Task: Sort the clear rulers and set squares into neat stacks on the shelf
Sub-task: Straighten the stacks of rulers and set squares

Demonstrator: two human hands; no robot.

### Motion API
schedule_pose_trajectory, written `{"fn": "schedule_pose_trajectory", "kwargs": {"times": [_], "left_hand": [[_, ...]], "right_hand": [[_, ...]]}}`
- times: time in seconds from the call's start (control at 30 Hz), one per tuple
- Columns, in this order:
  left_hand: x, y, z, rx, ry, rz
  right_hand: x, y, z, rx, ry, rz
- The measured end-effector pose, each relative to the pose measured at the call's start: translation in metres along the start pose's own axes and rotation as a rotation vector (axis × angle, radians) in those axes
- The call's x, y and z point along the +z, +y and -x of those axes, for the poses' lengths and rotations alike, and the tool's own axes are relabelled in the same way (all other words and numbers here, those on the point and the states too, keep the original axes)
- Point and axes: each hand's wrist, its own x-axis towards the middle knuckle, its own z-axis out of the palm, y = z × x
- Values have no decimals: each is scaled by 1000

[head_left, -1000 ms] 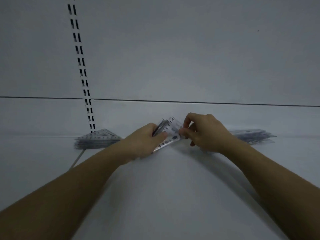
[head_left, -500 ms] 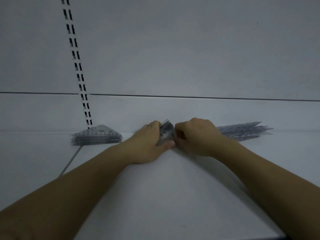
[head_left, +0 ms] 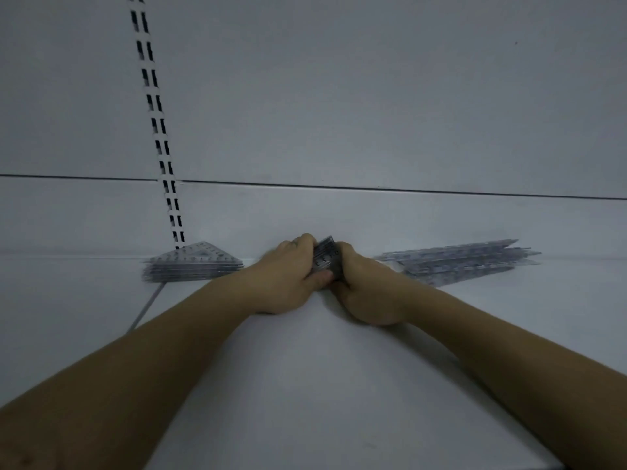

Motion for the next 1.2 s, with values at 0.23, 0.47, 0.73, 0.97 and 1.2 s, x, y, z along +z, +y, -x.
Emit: {"fn": "schedule_pose_trajectory", "kwargs": {"times": [0.23, 0.47, 0.73, 0.97, 1.2], "left_hand": [[-4, -2, -1, -6, -60, -9], [-15, -5, 6, -16, -46, 74], [-26, 4, 15, 24, 22, -278], [-29, 4, 15, -3, -4, -320], [-29, 6, 16, -102, -108, -291]], "right_hand": [[4, 5, -5, -40, 139, 165], [-15, 0, -6, 44, 105, 11], [-41, 12, 1, 213, 81, -436], [-40, 12, 1, 207, -22, -557], [-36, 4, 6, 141, -26, -473]]}}
